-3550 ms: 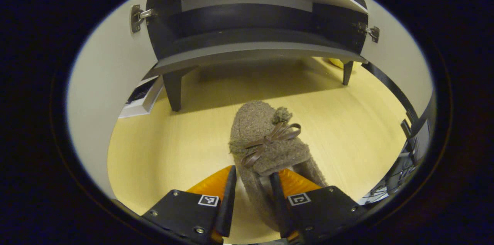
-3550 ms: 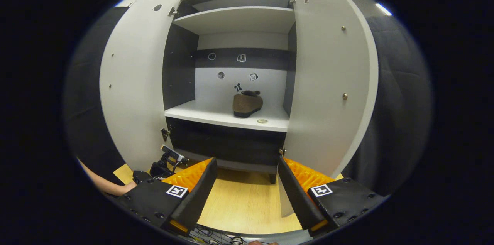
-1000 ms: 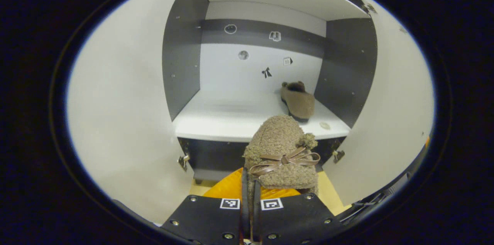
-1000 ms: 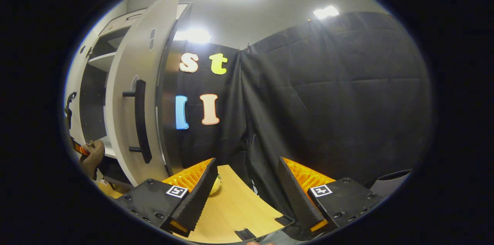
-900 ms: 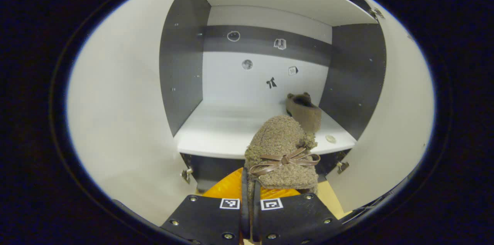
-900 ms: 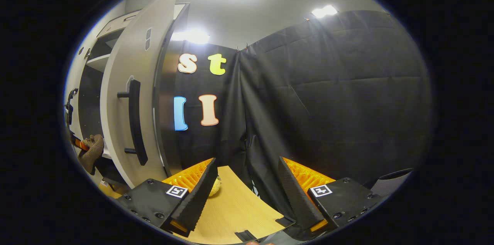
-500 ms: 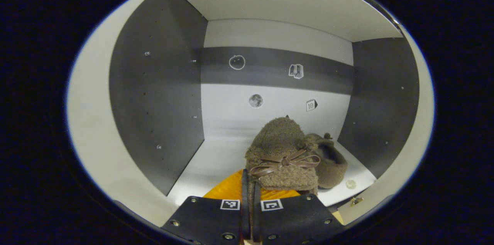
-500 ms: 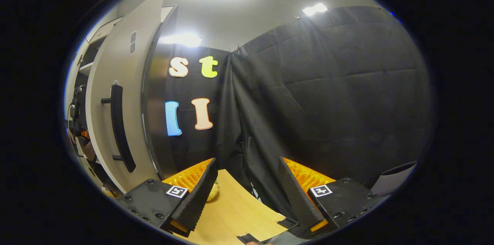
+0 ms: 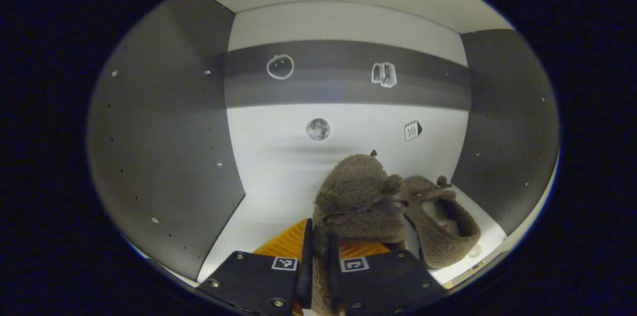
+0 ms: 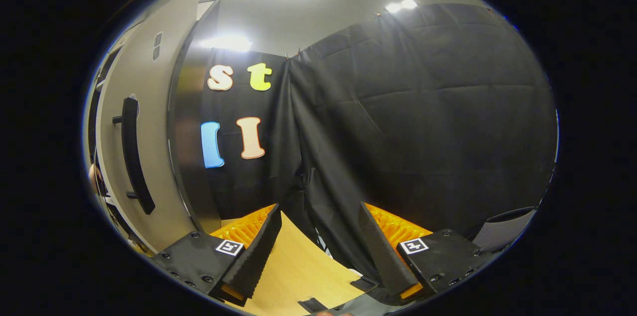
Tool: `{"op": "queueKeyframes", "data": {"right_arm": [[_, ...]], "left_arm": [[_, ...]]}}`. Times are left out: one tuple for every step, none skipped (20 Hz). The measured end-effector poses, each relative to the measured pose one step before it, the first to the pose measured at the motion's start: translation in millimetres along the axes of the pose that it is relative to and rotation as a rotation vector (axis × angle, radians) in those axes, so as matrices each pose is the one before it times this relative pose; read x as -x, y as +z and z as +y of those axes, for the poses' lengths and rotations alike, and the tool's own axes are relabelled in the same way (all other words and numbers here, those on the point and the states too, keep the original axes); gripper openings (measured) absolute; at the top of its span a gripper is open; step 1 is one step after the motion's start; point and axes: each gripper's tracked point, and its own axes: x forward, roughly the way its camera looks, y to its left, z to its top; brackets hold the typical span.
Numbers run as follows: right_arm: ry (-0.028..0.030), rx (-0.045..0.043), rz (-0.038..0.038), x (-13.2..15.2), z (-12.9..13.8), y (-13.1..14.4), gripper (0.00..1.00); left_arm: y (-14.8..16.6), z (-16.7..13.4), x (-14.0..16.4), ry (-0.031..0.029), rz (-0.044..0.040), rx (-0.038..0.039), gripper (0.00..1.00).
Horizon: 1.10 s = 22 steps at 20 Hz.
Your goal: Grab one shoe with the right hand and put it into the shoe cabinet, grab the other shoe with the left hand and put it into the shoe cabinet; then close the right door with the right hand and the left door with the left hand.
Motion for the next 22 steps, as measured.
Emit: {"op": "queueKeyframes", "data": {"right_arm": [[0.00359, -0.00077, 0.00117, -0.07, 0.70, -2.64, 0.98], [0.00304, -0.00004, -0.00209, 1.05, 0.19, -0.53, 0.98], [-0.00062, 0.00078, 0.00022, 0.02, -1.04, -1.51, 0.98], [0.00191, -0.00085, 0.00145, 0.96, -0.65, -1.35, 0.98], [0.00313, -0.00309, 0.00464, 0.94, 0.36, -1.69, 0.98], [0.00262, -0.00325, 0.00572, 0.11, -0.83, -0.94, 0.98], [0.00047, -0.00248, 0.00480, -0.73, -1.39, -0.65, 0.98], [0.00052, -0.00364, 0.00156, 0.22, -0.93, 1.06, 0.98], [0.00297, -0.00368, -0.00182, -0.53, -0.21, 1.76, 0.98], [0.00260, -0.00302, -0.00394, -0.03, 1.02, 4.59, 0.98], [0.00276, -0.00226, -0.00400, 0.03, -0.85, 3.85, 0.98], [0.00451, -0.00227, -0.00498, -0.29, 1.53, 3.62, 0.98], [0.00719, -0.00236, -0.00383, -0.14, 2.20, 3.44, 0.98], [0.00946, -0.00179, -0.00239, -0.43, 3.86, 3.52, 0.98], [0.01211, 0.00028, -0.00173, -1.33, 5.42, 2.42, 0.98], [0.01003, 0.00353, -0.00317, -0.99, 4.94, 2.97, 0.98], [0.00864, 0.00594, -0.00345, -0.15, 3.80, 4.21, 0.98], [0.00809, 0.00275, -0.00536, 0.88, 4.06, 5.16, 0.98], [0.01139, -0.00315, -0.00524, 1.65, 4.54, 3.82, 0.98], [0.01523, -0.00577, -0.00675, 0.72, 6.73, 4.60, 0.98], [0.01824, 0.00210, -0.00507, -1.28, 6.98, 3.01, 0.98], [0.00861, 0.00869, 0.00380, 0.20, 3.28, -0.07, 0.93]], "left_arm": [[-6.34, 1.25, -3.06, 0.00593, 0.03090, -0.02518, 0.35], [0.09, 3.04, 1.02, 0.01357, 0.00834, -0.04253, 0.55], [-1.63, 7.98, 6.25, 0.02942, 0.01516, -0.05324, 0.76], [2.41, 5.95, 4.86, 0.02316, -0.00777, -0.04389, 0.96], [2.66, -0.97, 6.34, -0.00601, -0.00696, -0.02297, 0.93], [2.31, -2.11, 8.72, -0.01367, -0.00794, -0.00299, 0.93], [-0.05, -1.55, 12.57, -0.01612, -0.00790, 0.00353, 0.92], [0.28, -2.95, 10.61, -0.01325, -0.00725, 0.00674, 0.92], [0.21, -2.74, 12.51, -0.01253, -0.01094, 0.00603, 0.92], [1.99, -2.42, 11.38, -0.00937, -0.01360, 0.00541, 0.92], [1.10, -1.44, 11.67, -0.00648, -0.01549, 0.00595, 0.92], [2.86, -0.75, 12.49, -0.00223, -0.01680, 0.00820, 0.92], [3.70, 0.58, 14.21, 0.00029, -0.02145, 0.01041, 0.92], [5.77, 3.58, 14.15, 0.01294, -0.02748, 0.01093, 0.92], [5.26, 4.91, 13.56, 0.01524, -0.02872, 0.01071, 0.92], [6.15, 4.74, 16.87, 0.01081, -0.03436, 0.01345, 0.92], [7.64, 3.75, 15.18, 0.00677, -0.03574, 0.01451, 0.92], [7.88, 4.39, 17.03, 0.00514, -0.03648, 0.00656, 0.93], [6.80, 7.05, 17.03, 0.01263, -0.03778, 0.00321, 0.93], [6.93, 8.19, 16.78, 0.02085, -0.03849, 0.00352, 0.94], [3.90, 8.00, 15.47, 0.02969, -0.04104, 0.01882, 0.95], [2.07, 5.55, 14.95, 0.01291, -0.03230, 0.02377, 0.96]]}}
